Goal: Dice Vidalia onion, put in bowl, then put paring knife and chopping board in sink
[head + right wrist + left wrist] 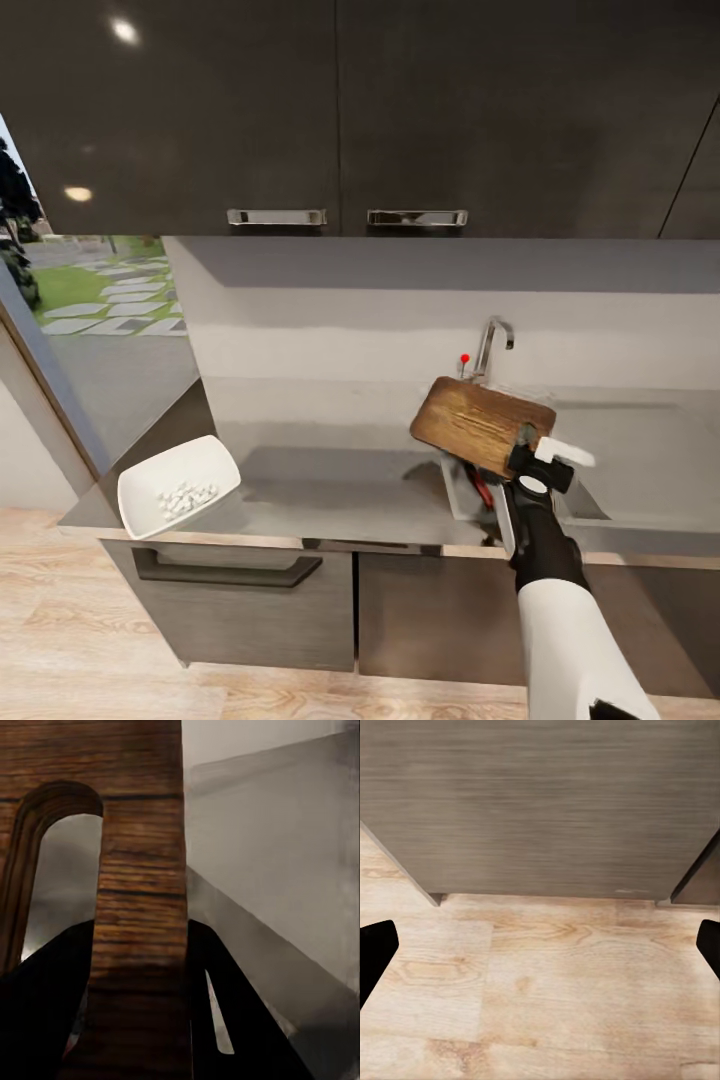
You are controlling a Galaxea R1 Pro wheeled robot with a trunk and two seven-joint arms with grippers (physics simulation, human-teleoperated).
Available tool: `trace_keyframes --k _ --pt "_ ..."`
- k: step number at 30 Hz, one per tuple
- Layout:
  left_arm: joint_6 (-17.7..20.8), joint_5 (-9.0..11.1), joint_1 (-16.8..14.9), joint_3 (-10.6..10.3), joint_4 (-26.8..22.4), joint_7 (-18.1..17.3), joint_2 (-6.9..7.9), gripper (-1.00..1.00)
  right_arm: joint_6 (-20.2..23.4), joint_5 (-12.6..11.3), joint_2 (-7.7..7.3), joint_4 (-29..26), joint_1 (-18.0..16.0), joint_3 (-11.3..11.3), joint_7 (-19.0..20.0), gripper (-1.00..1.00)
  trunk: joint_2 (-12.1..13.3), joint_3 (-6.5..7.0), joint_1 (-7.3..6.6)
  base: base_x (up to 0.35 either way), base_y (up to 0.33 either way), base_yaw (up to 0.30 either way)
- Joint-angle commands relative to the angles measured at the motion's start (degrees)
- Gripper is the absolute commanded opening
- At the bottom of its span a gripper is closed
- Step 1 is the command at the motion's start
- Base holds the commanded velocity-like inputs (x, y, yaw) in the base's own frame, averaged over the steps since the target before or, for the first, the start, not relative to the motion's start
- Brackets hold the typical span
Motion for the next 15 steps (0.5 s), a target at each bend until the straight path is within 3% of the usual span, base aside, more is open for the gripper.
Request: trace_keyframes --k 1,4,6,10,12,13,15 --pt "-0.1 0.3 0.0 -0.5 -0.1 0.6 0.10 1.00 0.4 -1.0 0.18 0.4 -0.1 0.0 -2.7 -1.00 -0.1 -0.06 0.01 0.000 0.000 0.000" --pt "-0.1 0.4 0.0 -0.4 0.0 0.6 0.10 1.00 0.4 -12.3 0.22 1.2 -0.1 0.3 -15.2 -1.00 -0.1 -0.06 0.01 0.000 0.000 0.000" --pt "-0.1 0.4 0.0 -0.4 0.2 0.5 0.10 1.00 0.5 -17.3 0.12 1.2 -0.3 0.4 -20.8 -1.00 -0.1 -0.06 0.01 0.000 0.000 0.000" --pt "-0.1 0.4 -0.1 -0.4 1.7 0.5 0.10 1.00 3.0 -21.8 0.10 0.8 -2.3 0.4 -30.6 -1.00 -0.1 -0.06 0.01 0.000 0.000 0.000" --pt "-0.1 0.4 -0.1 -0.4 2.6 0.4 0.10 1.00 9.1 -25.7 0.20 1.1 -6.5 0.4 -34.1 -1.00 -0.1 -0.06 0.01 0.000 0.000 0.000" --pt "-0.1 0.4 -0.1 -0.3 2.8 0.4 0.10 1.00 11.9 -27.7 0.32 1.3 -10.3 0.5 -37.1 -1.00 -0.1 -0.06 0.01 0.000 0.000 0.000" --pt "-0.1 0.4 -0.1 -0.3 3.0 0.4 0.10 1.00 13.5 -28.8 0.47 2.8 -15.5 1.4 -42.2 -1.00 -0.1 -0.06 0.01 0.000 0.000 0.000"
